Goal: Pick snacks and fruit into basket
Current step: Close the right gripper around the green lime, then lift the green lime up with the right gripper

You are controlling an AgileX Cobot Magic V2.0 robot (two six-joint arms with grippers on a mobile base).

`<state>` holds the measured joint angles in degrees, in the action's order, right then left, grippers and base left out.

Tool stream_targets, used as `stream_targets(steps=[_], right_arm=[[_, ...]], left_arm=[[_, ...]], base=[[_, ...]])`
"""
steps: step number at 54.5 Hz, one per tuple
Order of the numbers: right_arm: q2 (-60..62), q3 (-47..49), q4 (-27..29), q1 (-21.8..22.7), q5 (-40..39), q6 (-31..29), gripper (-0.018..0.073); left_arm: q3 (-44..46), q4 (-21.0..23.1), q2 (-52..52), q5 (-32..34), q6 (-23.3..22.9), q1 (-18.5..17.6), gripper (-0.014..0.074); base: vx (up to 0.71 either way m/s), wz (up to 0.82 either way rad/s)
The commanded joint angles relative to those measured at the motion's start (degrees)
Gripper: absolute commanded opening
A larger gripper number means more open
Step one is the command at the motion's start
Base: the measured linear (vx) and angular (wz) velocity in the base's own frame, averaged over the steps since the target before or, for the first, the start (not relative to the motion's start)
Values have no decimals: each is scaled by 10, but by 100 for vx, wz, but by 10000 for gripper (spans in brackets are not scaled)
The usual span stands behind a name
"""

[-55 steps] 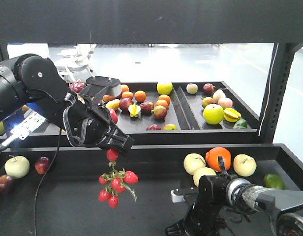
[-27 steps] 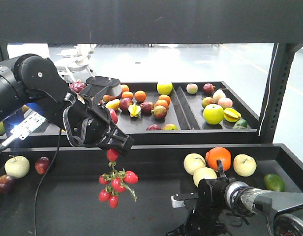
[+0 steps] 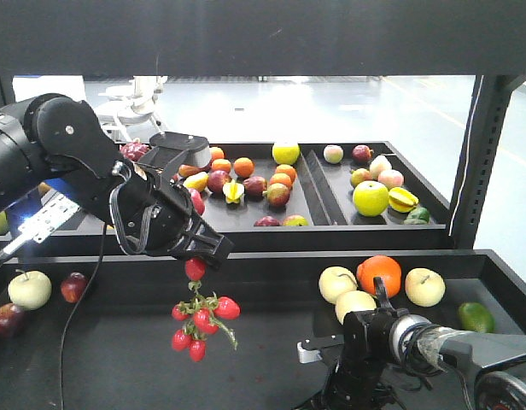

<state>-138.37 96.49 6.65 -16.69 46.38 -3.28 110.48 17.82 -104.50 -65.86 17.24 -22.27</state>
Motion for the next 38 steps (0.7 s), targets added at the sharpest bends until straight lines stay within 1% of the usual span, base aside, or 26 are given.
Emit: stream_targets(steps=[1, 12, 20, 28, 38], right_arm=[[46, 13, -15, 3, 8, -3, -11], [78, 13, -11, 3, 8, 0, -11], [106, 13, 3, 3, 7, 3, -11], [139, 10, 29, 3, 6, 3, -11], [175, 10, 42, 2, 1, 3, -11]], left_arm=[[17, 14, 33, 31, -3, 0, -6], [17, 14, 33, 31, -3, 0, -6], [17, 14, 33, 31, -3, 0, -6], [17, 14, 33, 31, -3, 0, -6], [17, 14, 33, 31, -3, 0, -6]], base=[[0, 0], [0, 0], [0, 0], [0, 0], [0, 0]])
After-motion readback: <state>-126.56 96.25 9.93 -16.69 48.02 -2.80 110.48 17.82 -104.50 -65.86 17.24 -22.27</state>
